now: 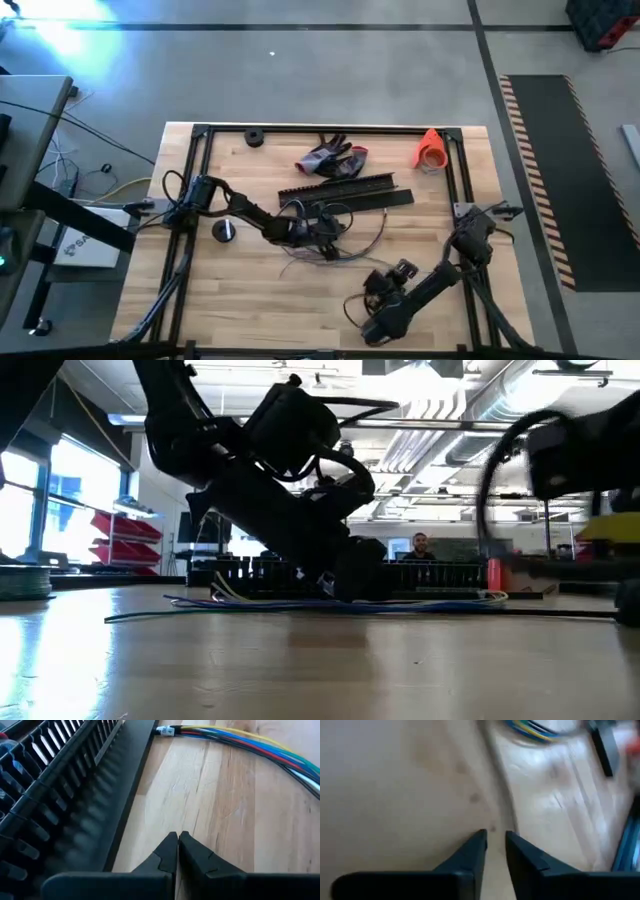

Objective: Ziptie cables
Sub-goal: Wrap the cables using a black zip tie

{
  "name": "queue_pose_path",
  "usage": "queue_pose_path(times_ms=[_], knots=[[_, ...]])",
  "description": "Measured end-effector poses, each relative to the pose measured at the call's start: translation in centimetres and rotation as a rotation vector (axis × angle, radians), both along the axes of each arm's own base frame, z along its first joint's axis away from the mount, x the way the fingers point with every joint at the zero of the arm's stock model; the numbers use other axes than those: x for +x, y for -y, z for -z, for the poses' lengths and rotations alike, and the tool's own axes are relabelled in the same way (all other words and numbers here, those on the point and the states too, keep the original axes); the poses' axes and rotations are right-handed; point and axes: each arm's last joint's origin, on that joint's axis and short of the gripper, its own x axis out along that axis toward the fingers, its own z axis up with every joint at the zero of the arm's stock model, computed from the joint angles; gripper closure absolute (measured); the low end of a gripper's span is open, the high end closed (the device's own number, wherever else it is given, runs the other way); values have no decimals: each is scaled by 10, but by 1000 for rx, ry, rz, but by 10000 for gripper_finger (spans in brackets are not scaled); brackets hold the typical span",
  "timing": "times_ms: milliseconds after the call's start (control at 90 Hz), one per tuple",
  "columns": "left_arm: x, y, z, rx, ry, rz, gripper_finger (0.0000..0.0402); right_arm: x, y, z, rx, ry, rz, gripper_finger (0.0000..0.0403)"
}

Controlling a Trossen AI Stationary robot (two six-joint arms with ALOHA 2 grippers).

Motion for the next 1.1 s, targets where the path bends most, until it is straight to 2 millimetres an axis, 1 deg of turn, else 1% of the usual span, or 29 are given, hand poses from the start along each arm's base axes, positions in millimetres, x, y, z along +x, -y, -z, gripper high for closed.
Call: queue_pose_path(times_ms=[144, 189, 256, 378, 467, 522, 589, 644, 700, 778, 878, 967, 1044, 1100], knots=[[0, 0, 0, -2, 0, 3, 402, -11, -12, -21, 8, -30, -220, 291], [0, 0, 0, -2, 0, 3, 402, -15, -14, -31, 0, -16, -275, 285], [0, 0, 0, -1, -3, 3, 402, -22, -13, -51, 0, 2, -306, 282], [0, 1, 0, -3, -5, 3, 402, -38, -2, -88, 30, 98, -291, 281], [0, 1, 0, -3, -5, 3, 402, -54, 12, -112, 89, 290, -256, 281], [0, 1, 0, -4, -4, 4, 402, -65, 23, -116, 162, 392, -229, 281], [0, 1, 0, -9, -2, 2, 402, -77, 34, -110, 268, 489, -202, 281], [0, 1, 0, -11, -1, 2, 402, -85, 44, -98, 345, 542, -190, 281], [0, 2, 0, -11, -2, 4, 402, -91, 51, -83, 411, 572, -193, 281], [0, 3, 0, -17, 0, 3, 402, -99, 59, -57, 483, 598, -196, 281], [-1, 5, 0, -17, 2, 7, 402, -105, 67, -32, 530, 650, -192, 277], [-1, 5, 0, -17, 1, 7, 402, -111, 77, -13, 523, 699, -169, 266], [-1, 5, 0, -18, 2, 7, 402, -115, 84, -3, 498, 761, -155, 250], [-1, 5, 0, -18, 2, 7, 402, -119, 89, 2, 467, 769, -164, 236]])
